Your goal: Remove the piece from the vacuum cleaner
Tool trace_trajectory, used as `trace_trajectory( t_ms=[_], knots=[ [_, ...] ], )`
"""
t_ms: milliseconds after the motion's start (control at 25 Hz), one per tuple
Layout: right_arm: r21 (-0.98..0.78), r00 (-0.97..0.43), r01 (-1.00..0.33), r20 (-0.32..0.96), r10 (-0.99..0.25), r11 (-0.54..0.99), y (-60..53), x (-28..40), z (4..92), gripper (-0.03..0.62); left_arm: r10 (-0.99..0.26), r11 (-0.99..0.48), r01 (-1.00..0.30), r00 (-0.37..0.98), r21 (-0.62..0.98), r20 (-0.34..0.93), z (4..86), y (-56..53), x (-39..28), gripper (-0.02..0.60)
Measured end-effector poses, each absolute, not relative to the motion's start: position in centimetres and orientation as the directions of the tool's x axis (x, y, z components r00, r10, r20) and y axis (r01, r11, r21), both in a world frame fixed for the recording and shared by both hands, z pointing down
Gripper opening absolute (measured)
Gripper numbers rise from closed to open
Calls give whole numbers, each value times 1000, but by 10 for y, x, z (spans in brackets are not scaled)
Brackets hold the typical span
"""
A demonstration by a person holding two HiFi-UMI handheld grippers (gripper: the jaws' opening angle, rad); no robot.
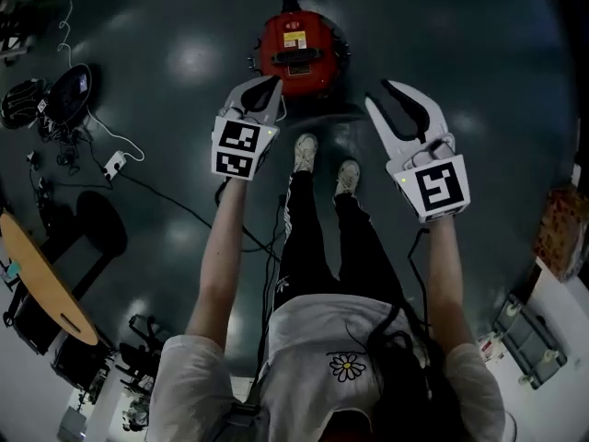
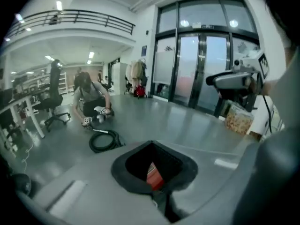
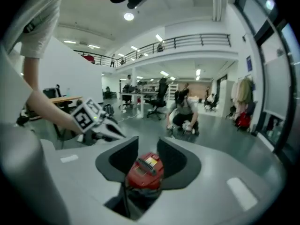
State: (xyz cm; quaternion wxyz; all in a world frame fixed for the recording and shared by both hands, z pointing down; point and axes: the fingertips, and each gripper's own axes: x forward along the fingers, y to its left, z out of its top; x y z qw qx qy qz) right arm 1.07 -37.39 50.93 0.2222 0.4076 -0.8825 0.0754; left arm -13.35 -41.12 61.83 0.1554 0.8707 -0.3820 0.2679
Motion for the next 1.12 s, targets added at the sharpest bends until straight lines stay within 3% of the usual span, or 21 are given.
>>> trace_trajectory(
  t_ms=[80,240,440,600,960,1000,1080,1120],
  knots=[
    [1,-604,-700,533,-593,714,-361,5,564,187,-487,-718,-694,548,45,680,678,-416,-125,1],
    [-53,-561,-628,722,-405,777,-334,13,693,227,-306,-844,-536,484,2,820,772,-415,-102,0],
    [-113,-435,-522,888,-150,845,-297,25,823,253,-135,-899,-431,441,77,887,841,-393,-90,2],
    [-170,-369,-454,929,-10,875,-282,22,885,250,-65,-923,-371,413,103,908,865,-380,-92,2],
    [-241,-271,-451,954,126,859,-263,33,925,255,29,-926,-338,386,170,922,858,-373,-79,2],
    [-228,-240,-442,962,130,868,-262,38,928,237,41,-925,-334,386,181,921,857,-372,-78,2],
    [-171,-183,-415,978,102,894,-264,45,932,71,65,-926,-321,381,198,922,855,-371,-75,2],
    [-147,-167,-396,982,87,906,-264,46,933,46,73,-929,-312,377,200,924,855,-371,-75,2]
  ],
)
